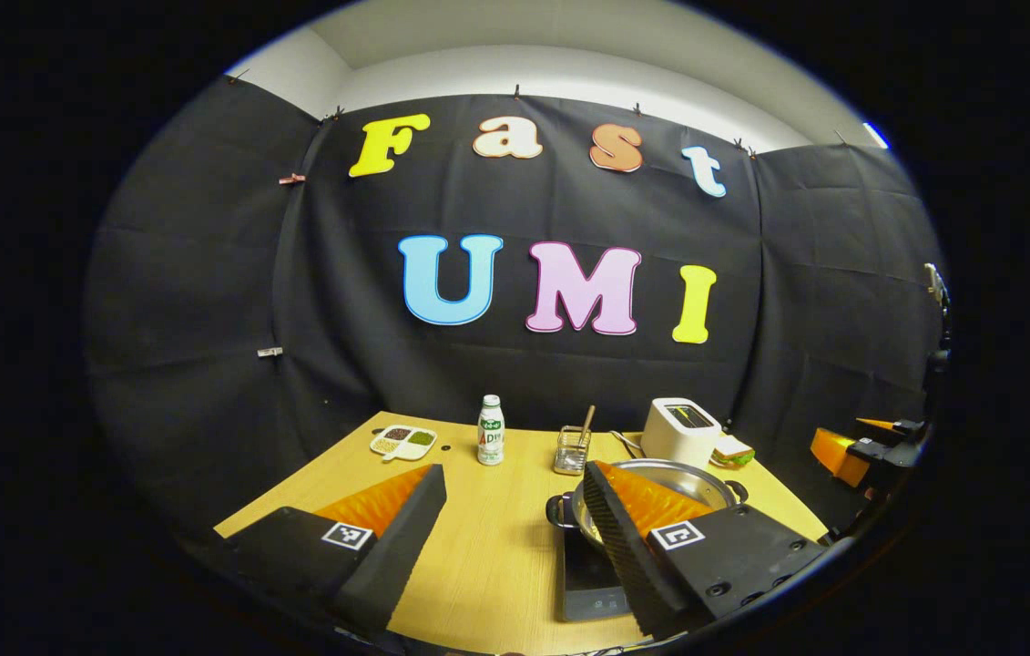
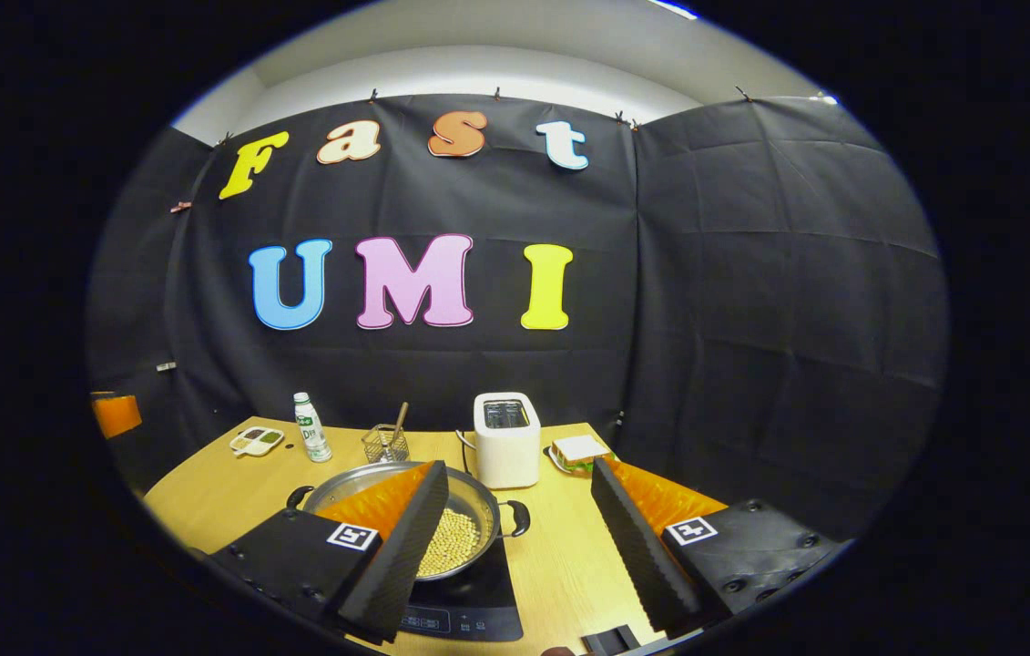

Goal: First push the handle of the pot to place it horizontally, then grasp the pot with both hands and set it on the induction cooktop.

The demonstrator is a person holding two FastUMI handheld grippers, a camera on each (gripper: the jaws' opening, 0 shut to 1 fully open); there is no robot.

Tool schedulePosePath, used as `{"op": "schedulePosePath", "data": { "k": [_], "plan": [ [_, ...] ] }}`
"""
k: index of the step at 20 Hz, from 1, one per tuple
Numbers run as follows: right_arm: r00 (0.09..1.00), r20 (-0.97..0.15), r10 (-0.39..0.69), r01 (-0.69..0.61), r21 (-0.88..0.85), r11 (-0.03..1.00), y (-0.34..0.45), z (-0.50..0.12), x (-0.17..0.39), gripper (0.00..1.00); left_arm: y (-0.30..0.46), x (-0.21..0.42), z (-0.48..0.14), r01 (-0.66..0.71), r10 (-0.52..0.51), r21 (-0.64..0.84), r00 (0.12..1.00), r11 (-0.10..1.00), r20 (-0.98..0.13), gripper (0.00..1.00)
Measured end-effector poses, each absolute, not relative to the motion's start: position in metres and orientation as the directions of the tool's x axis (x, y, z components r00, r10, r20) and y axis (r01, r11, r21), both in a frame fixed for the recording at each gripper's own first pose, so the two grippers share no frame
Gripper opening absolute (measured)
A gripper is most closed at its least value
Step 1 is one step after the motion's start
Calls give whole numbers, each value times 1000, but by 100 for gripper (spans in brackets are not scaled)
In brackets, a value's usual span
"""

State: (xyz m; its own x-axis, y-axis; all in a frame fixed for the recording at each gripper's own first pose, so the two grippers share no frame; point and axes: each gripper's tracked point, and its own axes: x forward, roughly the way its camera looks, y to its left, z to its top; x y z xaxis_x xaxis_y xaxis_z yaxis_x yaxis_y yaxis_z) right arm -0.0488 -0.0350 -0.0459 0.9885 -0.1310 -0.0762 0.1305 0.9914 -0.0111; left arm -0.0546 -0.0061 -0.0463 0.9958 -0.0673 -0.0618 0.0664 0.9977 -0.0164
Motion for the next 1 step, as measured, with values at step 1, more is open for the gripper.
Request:
{"op": "schedulePosePath", "data": {
  "k": [1],
  "plan": [
    [989,-68,-132,132,-3,991,-30,-45,-50,99,-4,-55,-46,77,-78,-14,995,997,-59,95]
  ]
}}
